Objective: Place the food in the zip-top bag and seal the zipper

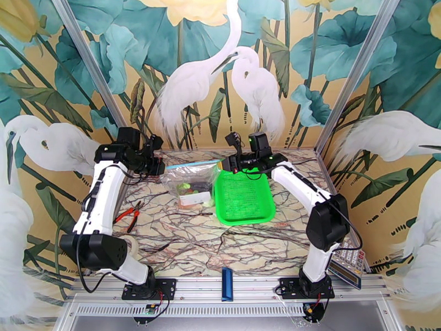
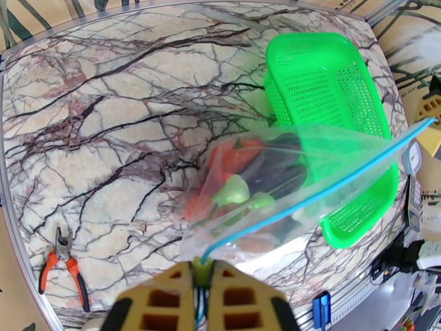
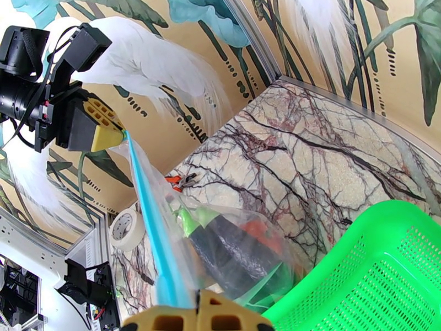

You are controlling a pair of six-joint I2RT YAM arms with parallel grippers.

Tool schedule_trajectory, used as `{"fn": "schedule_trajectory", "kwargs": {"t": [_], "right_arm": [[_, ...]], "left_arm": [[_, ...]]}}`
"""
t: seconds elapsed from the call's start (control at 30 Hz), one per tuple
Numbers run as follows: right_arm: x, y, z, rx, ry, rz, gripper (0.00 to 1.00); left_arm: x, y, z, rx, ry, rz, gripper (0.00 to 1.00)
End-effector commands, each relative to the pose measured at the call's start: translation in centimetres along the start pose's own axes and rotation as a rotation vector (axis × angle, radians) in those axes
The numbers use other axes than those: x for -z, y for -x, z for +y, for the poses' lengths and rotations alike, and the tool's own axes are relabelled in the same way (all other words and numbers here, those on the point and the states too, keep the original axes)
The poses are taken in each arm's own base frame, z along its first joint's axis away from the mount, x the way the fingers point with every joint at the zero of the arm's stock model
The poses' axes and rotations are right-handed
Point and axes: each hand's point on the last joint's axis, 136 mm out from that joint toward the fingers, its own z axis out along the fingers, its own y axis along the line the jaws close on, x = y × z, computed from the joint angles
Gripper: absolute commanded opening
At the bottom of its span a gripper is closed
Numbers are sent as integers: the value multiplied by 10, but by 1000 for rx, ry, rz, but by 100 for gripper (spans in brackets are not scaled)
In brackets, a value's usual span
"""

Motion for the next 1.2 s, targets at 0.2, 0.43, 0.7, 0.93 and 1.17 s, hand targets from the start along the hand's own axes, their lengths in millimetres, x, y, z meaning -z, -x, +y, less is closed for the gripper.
{"fn": "schedule_trajectory", "kwargs": {"t": [0.2,0.43,0.7,0.93,1.17], "right_arm": [[9,14,70,97,98,61,0],[17,-12,122,15,244,209,0],[16,-12,128,-112,351,273,0],[-38,12,-32,-346,191,171,0],[-71,9,-119,-398,78,144,0]], "left_arm": [[69,6,14,179,192,-310,0],[123,-28,-7,256,216,-365,0],[117,-32,-12,295,171,-297,0],[-28,8,64,362,100,-135,0],[-141,47,99,407,19,-38,0]]}}
